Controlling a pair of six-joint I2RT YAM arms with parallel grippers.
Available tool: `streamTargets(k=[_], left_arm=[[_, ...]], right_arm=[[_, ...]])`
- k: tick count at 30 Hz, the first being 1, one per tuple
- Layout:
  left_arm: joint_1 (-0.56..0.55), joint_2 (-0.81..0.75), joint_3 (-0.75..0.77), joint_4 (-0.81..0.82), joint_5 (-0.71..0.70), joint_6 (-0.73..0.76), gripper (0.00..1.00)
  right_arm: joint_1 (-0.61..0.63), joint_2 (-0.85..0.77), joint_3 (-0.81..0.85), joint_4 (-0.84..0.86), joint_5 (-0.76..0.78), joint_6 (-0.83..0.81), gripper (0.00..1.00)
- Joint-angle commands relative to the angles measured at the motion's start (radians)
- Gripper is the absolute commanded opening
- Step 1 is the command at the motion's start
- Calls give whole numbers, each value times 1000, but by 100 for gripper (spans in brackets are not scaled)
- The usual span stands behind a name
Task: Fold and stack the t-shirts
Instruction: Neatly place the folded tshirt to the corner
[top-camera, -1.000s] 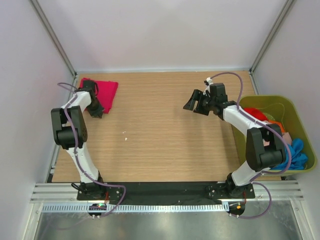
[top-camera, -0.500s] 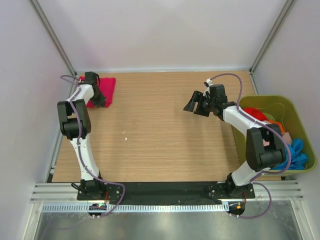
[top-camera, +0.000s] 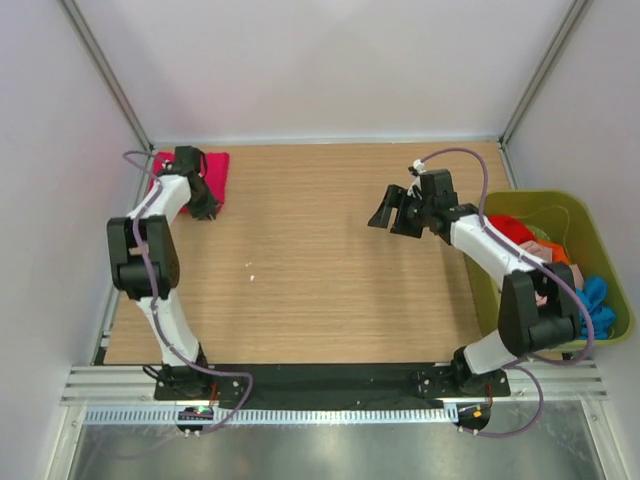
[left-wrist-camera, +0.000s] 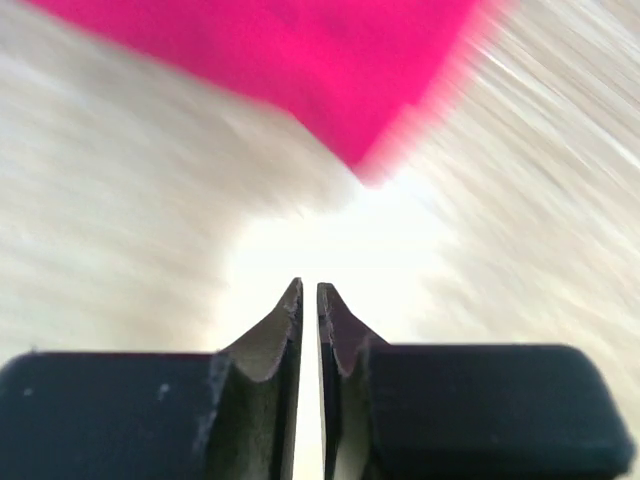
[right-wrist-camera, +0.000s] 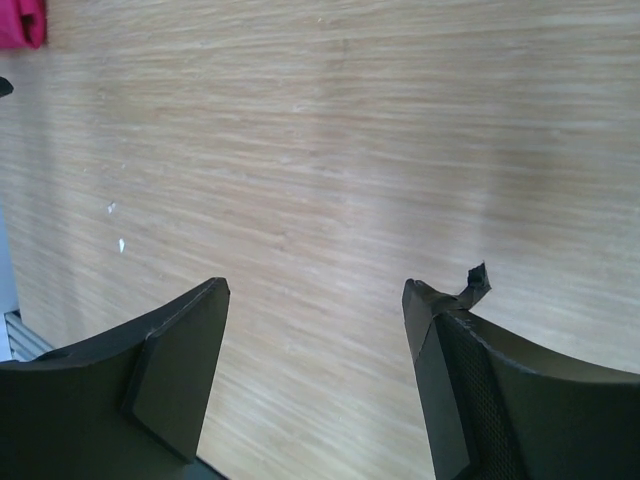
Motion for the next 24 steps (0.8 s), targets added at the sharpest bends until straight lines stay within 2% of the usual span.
streamTargets(k=[1, 5, 7, 8, 11, 14, 15, 16, 17, 24], left_arm=[[-79, -245, -59, 9, 59, 2, 12], [-110, -423, -149, 31, 231, 24, 15], [-142, -525, -197, 51, 317, 49, 21], [-154, -556, -212, 60, 443, 70, 22], [-217, -679, -272, 84, 611, 75, 26], [-324, -820, -364, 150, 636, 45, 40], [-347, -849, -382, 182, 641, 37, 51], [-383, -875, -404, 198, 646, 29, 85], [-395, -927, -433, 213, 647, 23, 100], [-411, -1017, -482, 246, 613, 31, 100]], right_arm=[[16, -162, 31, -84, 15, -25, 78], [24, -263, 28, -169, -3, -36, 79], [22, -303, 23, -193, -10, -36, 98], [24, -347, 16, -205, -11, -35, 100], [24, -459, -20, -206, -7, -13, 100], [22, -531, -49, -212, 22, 33, 100], [24, -568, -50, -219, 27, 39, 100], [24, -585, -50, -229, 33, 42, 100], [24, -599, -46, -251, 53, 44, 100], [22, -687, -21, -319, 130, 50, 100]])
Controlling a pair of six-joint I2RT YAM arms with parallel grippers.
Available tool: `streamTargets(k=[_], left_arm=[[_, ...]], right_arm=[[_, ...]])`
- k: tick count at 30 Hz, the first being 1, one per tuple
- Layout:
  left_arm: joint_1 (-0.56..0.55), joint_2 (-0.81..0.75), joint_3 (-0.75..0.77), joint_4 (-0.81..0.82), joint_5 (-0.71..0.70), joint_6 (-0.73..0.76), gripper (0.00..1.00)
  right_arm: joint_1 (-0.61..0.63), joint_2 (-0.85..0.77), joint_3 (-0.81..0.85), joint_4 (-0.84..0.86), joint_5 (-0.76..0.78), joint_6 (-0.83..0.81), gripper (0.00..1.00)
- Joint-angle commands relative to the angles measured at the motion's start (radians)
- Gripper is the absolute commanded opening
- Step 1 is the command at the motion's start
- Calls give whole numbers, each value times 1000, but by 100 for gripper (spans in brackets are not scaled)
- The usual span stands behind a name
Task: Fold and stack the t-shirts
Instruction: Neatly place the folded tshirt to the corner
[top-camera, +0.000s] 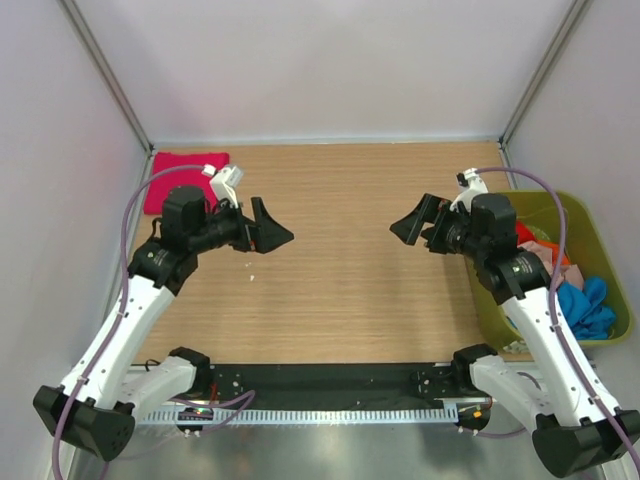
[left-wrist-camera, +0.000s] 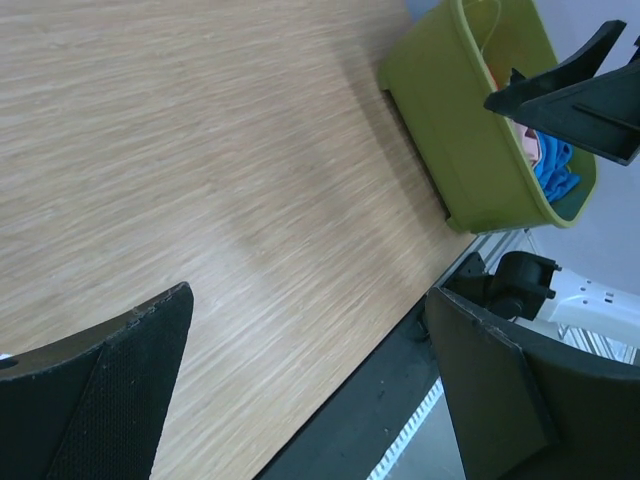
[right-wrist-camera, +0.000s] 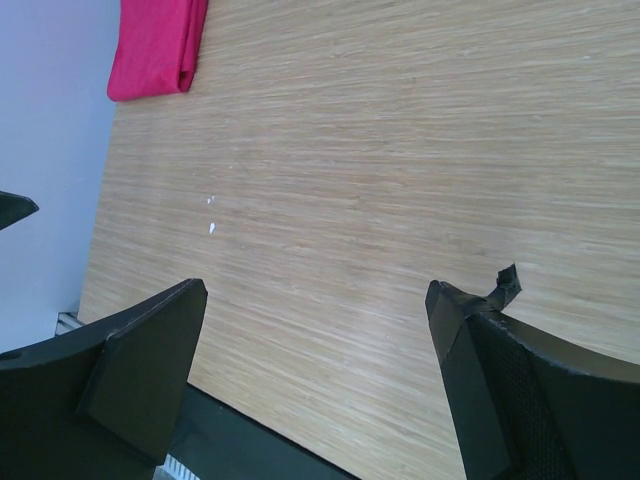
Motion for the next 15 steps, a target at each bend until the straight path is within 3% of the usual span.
streamTargets(k=[1, 15], left_arm=[[1, -13, -7, 64, 14, -1, 100], [1, -40, 31, 72, -11, -28, 100]], right_arm=[[3, -45, 23, -26, 47, 17, 100], [4, -81, 45, -56, 94, 2, 100]])
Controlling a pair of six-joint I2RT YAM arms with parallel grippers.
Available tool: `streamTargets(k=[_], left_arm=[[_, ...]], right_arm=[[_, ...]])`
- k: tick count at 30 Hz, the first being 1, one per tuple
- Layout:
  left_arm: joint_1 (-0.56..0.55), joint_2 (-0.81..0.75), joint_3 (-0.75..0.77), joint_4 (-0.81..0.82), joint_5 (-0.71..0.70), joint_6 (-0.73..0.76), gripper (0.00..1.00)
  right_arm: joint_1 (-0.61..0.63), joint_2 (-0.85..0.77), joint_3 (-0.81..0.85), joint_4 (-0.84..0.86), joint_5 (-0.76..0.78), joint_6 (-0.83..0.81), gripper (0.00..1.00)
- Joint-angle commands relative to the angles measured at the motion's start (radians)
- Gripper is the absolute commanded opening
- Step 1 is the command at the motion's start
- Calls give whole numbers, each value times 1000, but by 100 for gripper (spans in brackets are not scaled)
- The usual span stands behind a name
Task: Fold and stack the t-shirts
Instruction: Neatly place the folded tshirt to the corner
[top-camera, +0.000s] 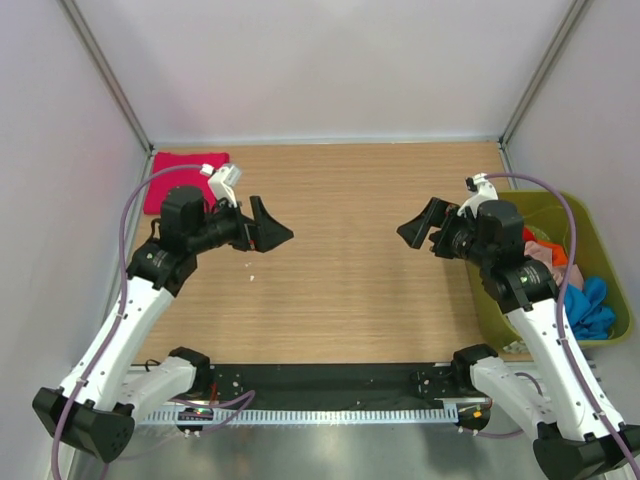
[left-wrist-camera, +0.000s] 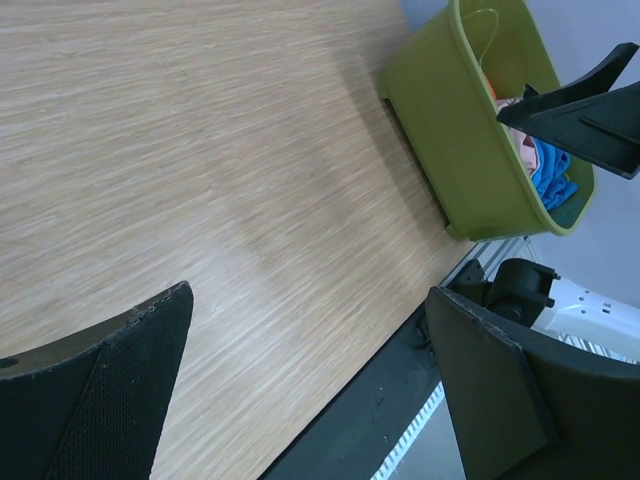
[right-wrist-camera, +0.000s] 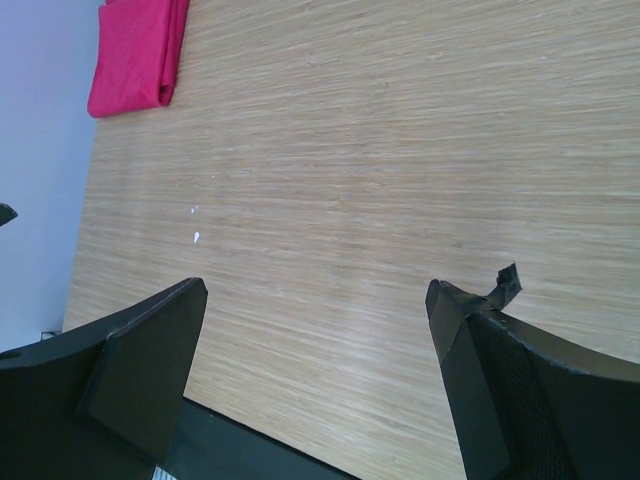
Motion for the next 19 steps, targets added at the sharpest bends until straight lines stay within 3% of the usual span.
streamTargets(k=[1, 19], left_arm=[[1, -31, 35, 54, 1, -18, 100], [1, -43, 36, 60, 5, -19, 100]], right_arm=[[3, -19, 40, 6, 28, 0, 100], [3, -19, 29, -16, 77, -8, 100]])
